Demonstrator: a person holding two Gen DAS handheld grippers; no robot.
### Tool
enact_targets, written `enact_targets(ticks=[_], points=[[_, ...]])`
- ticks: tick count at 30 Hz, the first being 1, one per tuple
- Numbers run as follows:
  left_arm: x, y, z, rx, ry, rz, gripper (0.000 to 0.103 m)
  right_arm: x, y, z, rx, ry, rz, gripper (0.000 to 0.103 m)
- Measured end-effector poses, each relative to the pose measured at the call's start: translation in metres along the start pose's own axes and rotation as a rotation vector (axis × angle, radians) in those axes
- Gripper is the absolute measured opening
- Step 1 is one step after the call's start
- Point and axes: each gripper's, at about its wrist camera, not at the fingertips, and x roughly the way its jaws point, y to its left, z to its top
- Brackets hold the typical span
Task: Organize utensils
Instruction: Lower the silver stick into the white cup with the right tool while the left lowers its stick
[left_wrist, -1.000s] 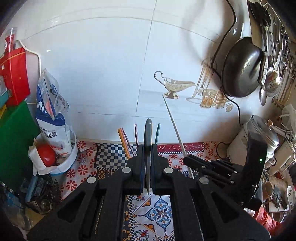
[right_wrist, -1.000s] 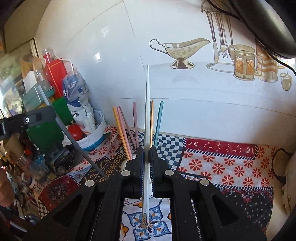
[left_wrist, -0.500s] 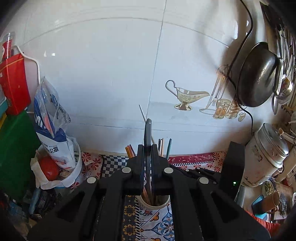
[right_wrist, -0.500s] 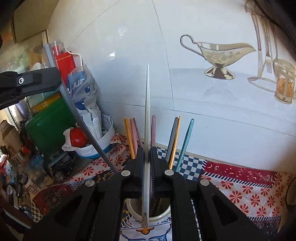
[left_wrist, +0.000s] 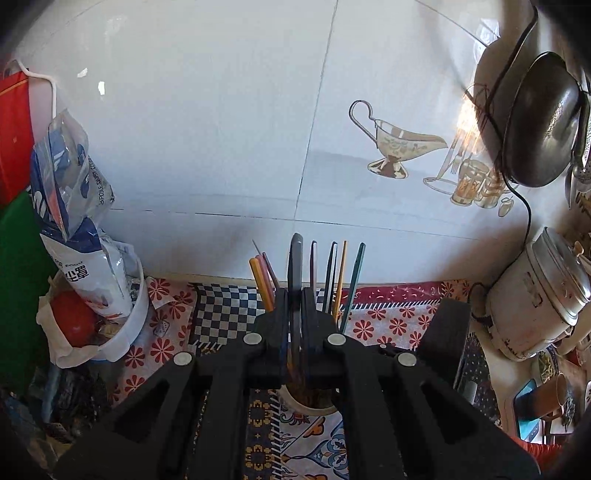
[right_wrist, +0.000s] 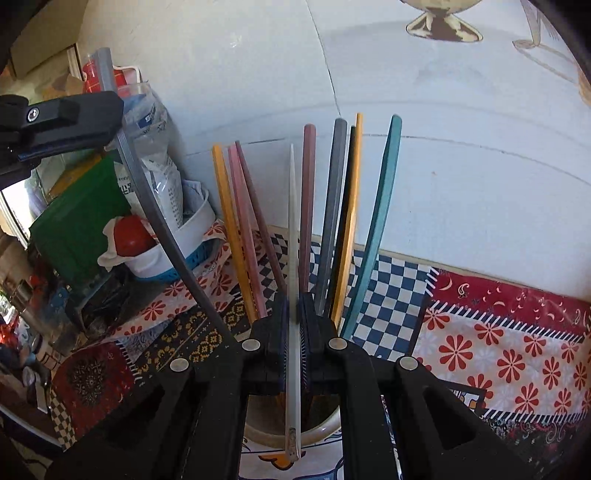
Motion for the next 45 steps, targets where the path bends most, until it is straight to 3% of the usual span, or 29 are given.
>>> enact_targets(ticks=[17, 39, 45], points=[[0.008, 0.002, -0.003, 0.002, 0.024, 0.01, 0.004, 0.008, 0.0, -0.023, -0.028, 0.145, -0.05, 0.005], [0.02, -0.006, -0.015, 0.003, 0.08, -0.009, 0.004, -0.033, -0.002, -0.038, -0.061, 0.236, -0.035, 0.007], [0.014, -0.01, -0.014, 0.028, 0.074, -0.008, 0.009, -0.049, -0.005, -0.037, -0.064, 0.254, -0.032, 0.007]])
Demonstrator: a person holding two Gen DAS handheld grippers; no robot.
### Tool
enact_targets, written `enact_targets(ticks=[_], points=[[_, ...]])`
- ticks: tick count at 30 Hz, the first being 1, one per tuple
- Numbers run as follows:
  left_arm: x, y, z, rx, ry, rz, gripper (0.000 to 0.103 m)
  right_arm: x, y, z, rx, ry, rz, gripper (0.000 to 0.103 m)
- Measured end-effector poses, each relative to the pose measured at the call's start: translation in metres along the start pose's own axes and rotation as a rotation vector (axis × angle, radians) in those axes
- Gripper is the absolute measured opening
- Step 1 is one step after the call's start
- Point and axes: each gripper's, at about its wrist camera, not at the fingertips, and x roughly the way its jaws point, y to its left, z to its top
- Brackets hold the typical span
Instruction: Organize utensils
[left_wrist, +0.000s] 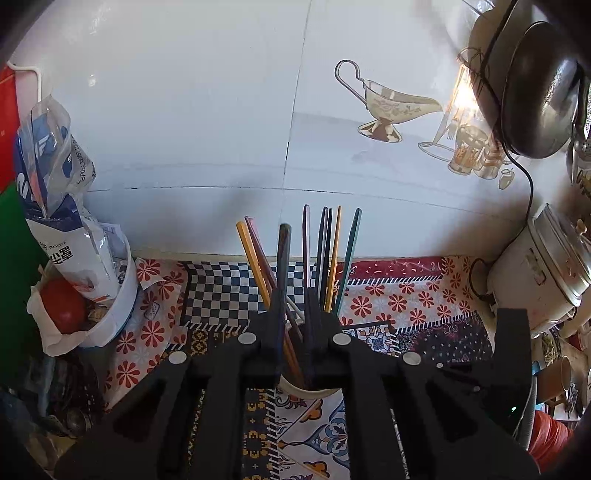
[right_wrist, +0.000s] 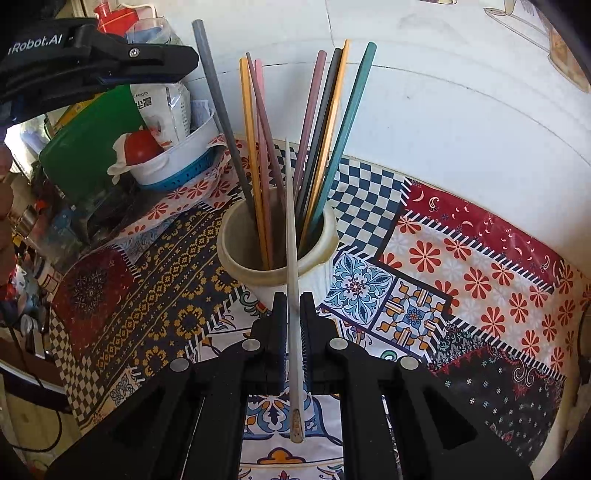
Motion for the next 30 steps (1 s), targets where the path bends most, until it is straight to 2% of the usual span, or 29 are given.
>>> enact_targets(ticks=[6, 11, 13, 15, 17, 19, 21, 25, 30], points=[[-0.008, 0.007, -0.002, -0.018, -0.009, 0.011, 0.016, -0.003, -0.001, 0.032, -0.014, 0.013, 0.011, 0.007], [-0.015, 0.02, -0.009, -0.048, -0.006, 0.017, 0.017, 0.013, 0.0, 0.048, -0.076, 0.058, -0.069, 0.007], [-0.017, 0.025, -0.013, -0.055, 0.001, 0.02, 0.023, 0.005, -0.005, 0.046, -0.072, 0.043, -0.071, 0.007], [-0.017, 0.027, -0.019, -0.046, 0.009, 0.046, 0.028, -0.006, -0.015, 0.039, -0.052, 0.022, -0.061, 0.013], [-0.015, 0.028, -0.025, -0.033, 0.027, 0.063, 0.028, -0.014, -0.026, 0.028, -0.031, 0.014, -0.08, 0.037], [-0.011, 0.028, -0.031, -0.028, 0.049, 0.067, 0.031, -0.016, -0.035, 0.018, -0.023, 0.021, -0.107, 0.04], [-0.008, 0.027, -0.038, -0.016, 0.067, 0.083, 0.037, -0.009, -0.045, 0.005, -0.019, 0.073, -0.13, 0.04], [0.006, 0.02, -0.059, 0.005, 0.12, 0.094, 0.038, 0.02, -0.059, -0.025, -0.012, 0.203, -0.161, 0.039], [0.018, 0.013, -0.08, 0.006, 0.183, 0.086, 0.038, 0.056, -0.068, -0.046, 0.004, 0.314, -0.136, 0.021]])
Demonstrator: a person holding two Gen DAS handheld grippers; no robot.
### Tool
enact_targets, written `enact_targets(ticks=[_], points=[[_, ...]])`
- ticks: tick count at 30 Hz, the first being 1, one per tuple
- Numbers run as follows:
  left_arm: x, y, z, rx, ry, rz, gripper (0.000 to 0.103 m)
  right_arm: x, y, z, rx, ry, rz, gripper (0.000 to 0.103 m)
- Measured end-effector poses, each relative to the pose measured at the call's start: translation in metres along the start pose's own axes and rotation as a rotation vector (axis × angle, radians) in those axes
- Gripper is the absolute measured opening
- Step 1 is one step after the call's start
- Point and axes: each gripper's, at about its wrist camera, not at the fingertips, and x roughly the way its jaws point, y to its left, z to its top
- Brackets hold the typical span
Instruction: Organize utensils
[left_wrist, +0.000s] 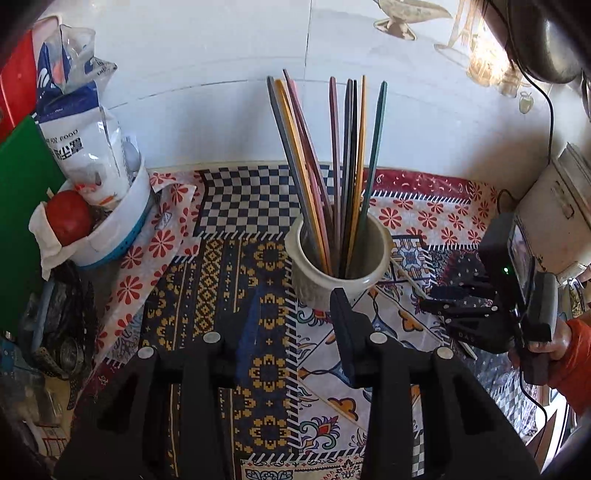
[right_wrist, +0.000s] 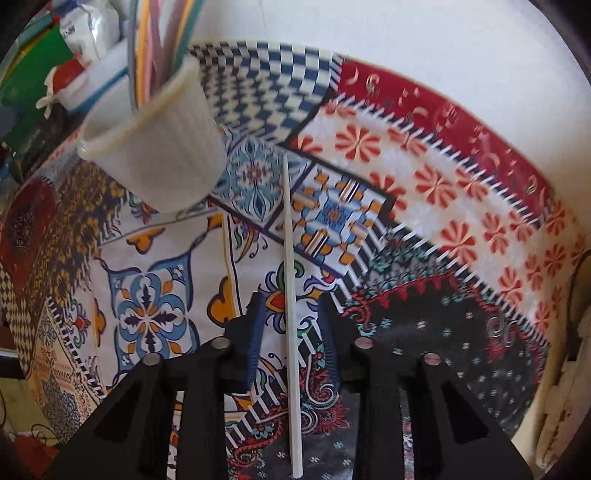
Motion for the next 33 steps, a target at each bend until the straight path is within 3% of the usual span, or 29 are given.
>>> enact_targets(ticks=[4, 9, 13, 16, 21, 27, 33], points=[[0.0, 0.001, -0.008, -0.018, 0.015, -0.004, 0.038, 0.007, 0.002, 0.013, -0.02, 0.004, -0.007, 0.015], [-0.004, 0.008, -0.014, -0.054, 0.013, -0.012, 0.038, 0.015, 0.012, 0.028, -0.083, 0.025, -0.046, 0.014], [-0.005, 0.013, -0.018, -0.077, 0.018, -0.022, 0.038, 0.015, 0.007, 0.03, -0.079, 0.044, -0.031, 0.013], [-0.007, 0.013, -0.02, -0.081, 0.013, -0.026, 0.038, 0.015, 0.008, 0.03, -0.098, 0.029, -0.039, 0.006], [-0.011, 0.008, -0.024, -0.07, 0.004, -0.034, 0.038, 0.016, 0.016, 0.024, -0.063, 0.018, -0.041, 0.005], [-0.02, 0.003, -0.027, -0.056, -0.006, -0.033, 0.038, -0.023, 0.015, 0.012, 0.011, -0.091, -0.021, 0.005], [-0.026, 0.002, -0.028, -0.063, -0.017, -0.033, 0.038, -0.08, 0.016, 0.013, 0.065, -0.282, -0.042, 0.005]])
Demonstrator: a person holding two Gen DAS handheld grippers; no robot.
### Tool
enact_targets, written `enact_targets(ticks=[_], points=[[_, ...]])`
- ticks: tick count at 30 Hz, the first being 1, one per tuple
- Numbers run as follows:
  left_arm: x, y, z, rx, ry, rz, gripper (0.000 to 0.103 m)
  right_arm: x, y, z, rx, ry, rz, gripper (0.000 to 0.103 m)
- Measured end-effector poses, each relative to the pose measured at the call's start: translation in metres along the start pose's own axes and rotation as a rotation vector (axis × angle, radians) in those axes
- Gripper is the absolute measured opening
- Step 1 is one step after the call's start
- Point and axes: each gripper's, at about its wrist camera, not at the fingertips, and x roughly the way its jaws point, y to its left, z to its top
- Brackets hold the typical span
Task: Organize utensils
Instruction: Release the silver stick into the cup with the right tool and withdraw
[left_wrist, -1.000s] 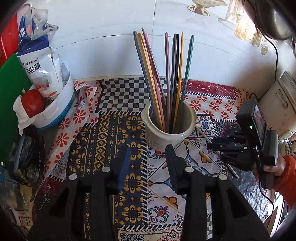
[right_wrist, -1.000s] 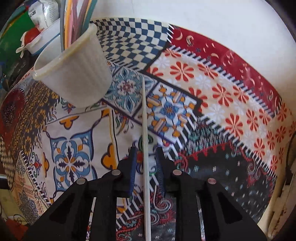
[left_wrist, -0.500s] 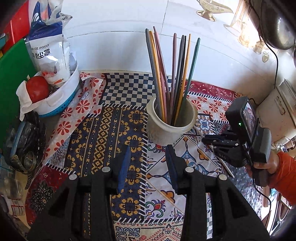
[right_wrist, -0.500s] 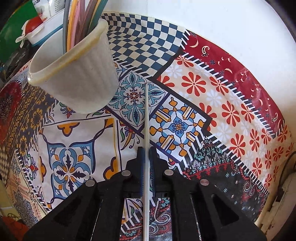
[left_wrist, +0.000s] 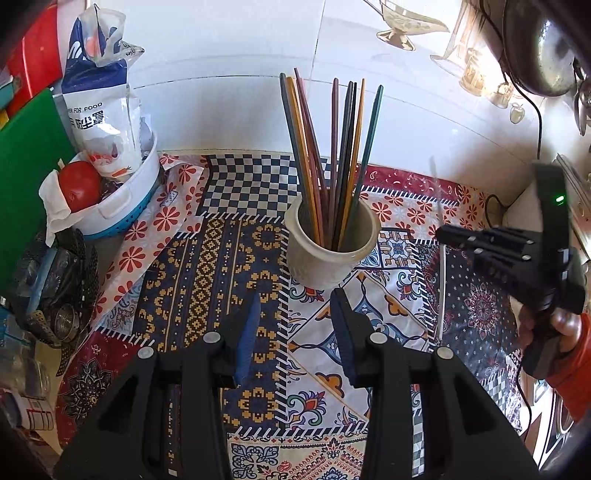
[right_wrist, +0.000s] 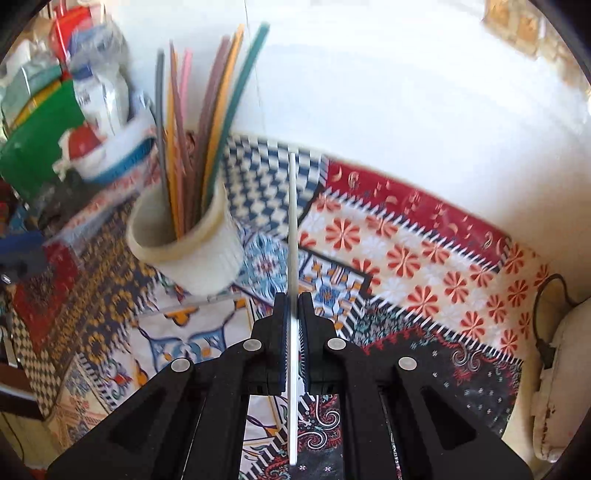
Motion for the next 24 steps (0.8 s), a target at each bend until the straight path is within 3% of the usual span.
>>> enact_targets(ticks=[8, 18, 24], points=[[-0.013, 0.003, 0.003, 0.005, -0.028, 0.007, 0.038, -0.056, 0.009, 0.029, 0.023, -0.174, 0.028, 0.005], [-0.03, 0.02, 0.008, -0.03, -0.064, 0.021, 0.038, -0.101, 0.042, 0.082, -0.046, -0.354, 0.074, 0.005], [-0.033, 0.033, 0.01, -0.067, -0.07, 0.035, 0.038, -0.088, 0.061, 0.092, -0.071, -0.341, 0.121, 0.005]])
